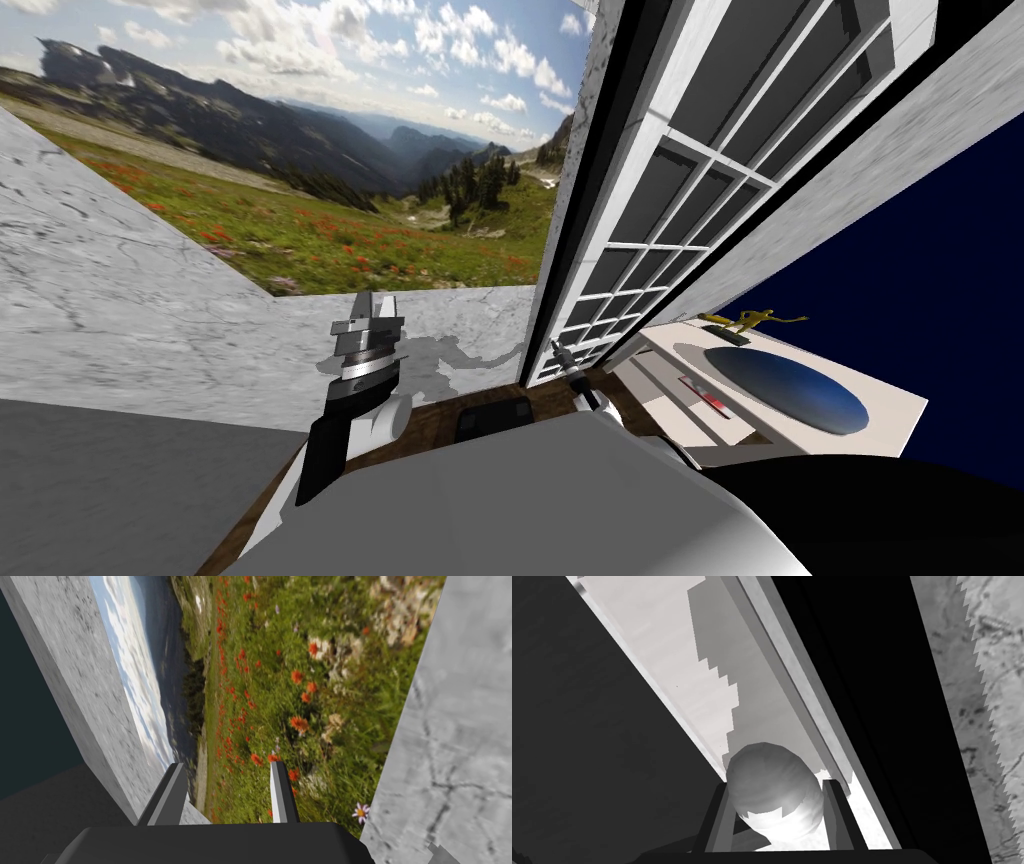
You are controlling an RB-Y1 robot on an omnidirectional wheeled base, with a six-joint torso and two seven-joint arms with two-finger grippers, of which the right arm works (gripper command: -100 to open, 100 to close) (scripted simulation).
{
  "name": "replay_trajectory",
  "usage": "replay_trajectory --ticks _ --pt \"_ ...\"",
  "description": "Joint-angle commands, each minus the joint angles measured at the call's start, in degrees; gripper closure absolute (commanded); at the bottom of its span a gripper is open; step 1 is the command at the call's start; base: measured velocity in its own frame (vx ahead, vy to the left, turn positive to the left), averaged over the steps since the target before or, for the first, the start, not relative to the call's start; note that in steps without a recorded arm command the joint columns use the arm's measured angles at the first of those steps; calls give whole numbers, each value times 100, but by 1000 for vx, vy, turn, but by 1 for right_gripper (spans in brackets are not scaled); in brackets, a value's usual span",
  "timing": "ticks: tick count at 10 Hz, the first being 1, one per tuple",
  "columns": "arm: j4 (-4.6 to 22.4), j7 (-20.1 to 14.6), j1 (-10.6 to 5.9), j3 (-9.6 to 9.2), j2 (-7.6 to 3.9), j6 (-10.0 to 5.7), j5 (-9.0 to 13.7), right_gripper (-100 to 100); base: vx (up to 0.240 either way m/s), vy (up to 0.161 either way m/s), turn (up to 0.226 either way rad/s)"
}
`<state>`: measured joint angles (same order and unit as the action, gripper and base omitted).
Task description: Pull the door open
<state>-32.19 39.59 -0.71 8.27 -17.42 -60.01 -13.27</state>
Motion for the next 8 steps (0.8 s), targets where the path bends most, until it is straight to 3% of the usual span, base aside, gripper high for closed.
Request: replay_trajectory --ticks 1,8 --pt "42 -286 -7 -98 37 -2 64 100 -46 -20 34" --pt "58 -1274 -53 -282 19 24 288 100 -30 -14 18"
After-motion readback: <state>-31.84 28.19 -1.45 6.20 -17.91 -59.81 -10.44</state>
